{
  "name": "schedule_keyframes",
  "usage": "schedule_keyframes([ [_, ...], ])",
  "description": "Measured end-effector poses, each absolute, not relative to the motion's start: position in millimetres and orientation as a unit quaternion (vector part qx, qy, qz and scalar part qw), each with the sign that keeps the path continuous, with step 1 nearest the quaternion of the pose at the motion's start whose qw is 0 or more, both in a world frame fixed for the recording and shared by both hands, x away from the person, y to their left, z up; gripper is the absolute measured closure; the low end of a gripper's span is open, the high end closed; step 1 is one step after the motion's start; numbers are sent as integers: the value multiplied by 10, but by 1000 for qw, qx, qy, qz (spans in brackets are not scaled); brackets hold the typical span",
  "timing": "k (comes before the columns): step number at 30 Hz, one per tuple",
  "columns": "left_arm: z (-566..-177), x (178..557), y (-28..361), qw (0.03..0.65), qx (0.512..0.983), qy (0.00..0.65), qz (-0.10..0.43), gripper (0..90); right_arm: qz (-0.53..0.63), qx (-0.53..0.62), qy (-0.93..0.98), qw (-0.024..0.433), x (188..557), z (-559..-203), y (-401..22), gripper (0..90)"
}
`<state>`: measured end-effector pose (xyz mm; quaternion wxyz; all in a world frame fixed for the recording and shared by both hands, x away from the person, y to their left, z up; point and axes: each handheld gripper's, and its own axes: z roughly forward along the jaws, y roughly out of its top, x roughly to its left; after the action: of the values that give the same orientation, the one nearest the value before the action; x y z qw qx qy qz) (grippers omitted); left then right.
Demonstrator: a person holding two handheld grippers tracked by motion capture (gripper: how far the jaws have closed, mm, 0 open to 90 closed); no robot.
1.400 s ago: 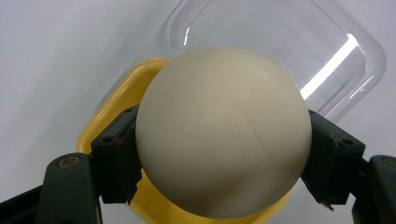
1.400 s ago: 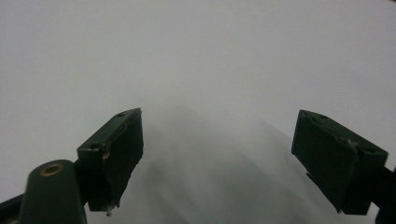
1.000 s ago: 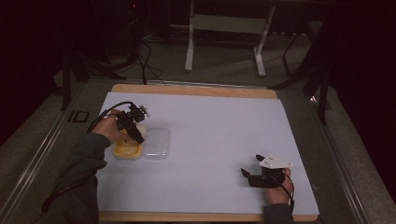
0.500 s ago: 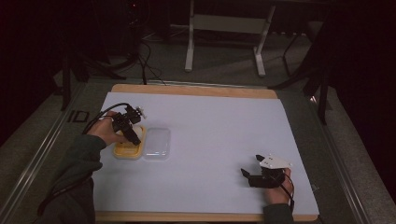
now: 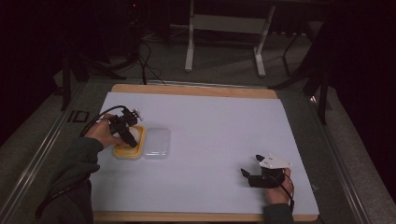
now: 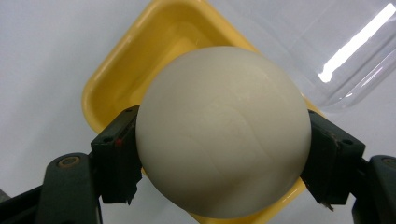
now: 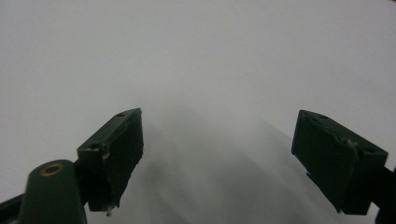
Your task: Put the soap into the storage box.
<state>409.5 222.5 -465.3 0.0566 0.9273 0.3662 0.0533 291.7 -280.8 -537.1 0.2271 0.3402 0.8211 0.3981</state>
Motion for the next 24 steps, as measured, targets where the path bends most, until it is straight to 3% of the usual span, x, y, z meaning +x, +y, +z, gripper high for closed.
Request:
schedule_keyframes([
  [24,-4890,4092,2229,38,937,343,45,250,397,339,822,228,2914,-5372,-2805,165],
])
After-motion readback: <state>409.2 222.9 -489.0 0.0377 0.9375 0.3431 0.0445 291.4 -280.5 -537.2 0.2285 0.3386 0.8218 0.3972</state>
